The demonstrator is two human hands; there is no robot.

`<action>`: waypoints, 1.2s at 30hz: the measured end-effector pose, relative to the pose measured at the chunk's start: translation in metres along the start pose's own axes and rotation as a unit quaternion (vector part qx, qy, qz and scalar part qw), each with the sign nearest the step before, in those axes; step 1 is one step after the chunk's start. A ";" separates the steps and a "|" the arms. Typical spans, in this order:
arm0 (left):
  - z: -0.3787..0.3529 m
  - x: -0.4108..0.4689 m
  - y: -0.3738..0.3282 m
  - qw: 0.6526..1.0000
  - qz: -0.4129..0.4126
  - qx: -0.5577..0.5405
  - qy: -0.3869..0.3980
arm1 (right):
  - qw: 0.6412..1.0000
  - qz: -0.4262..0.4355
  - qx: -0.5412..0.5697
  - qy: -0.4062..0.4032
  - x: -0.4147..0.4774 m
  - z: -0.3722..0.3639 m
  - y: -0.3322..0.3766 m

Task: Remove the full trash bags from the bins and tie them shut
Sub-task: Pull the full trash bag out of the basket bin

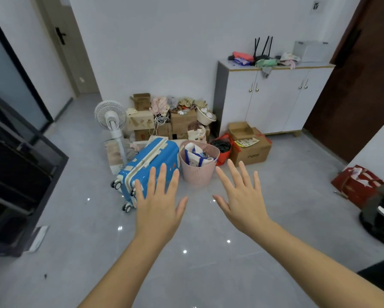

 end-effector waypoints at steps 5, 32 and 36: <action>-0.002 -0.054 0.094 1.000 0.008 -0.002 0.015 | 1.000 0.004 0.018 0.015 -0.018 -0.005 0.102; -0.086 -0.113 0.577 0.976 0.193 -0.011 0.104 | 0.959 0.225 0.081 0.150 0.128 -0.103 0.605; -0.093 -0.138 0.661 0.964 0.245 -0.028 0.101 | 0.947 0.261 0.081 0.171 0.151 -0.110 0.698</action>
Point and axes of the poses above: each hand's wrist, its own x-axis towards the middle knuckle, its own z-axis out of the back of the hand, y = z × x, the point moved 7 cm from there along x, towards the middle knuckle, and after that the axes turned 9 degrees about y, right-handed, at the moved point
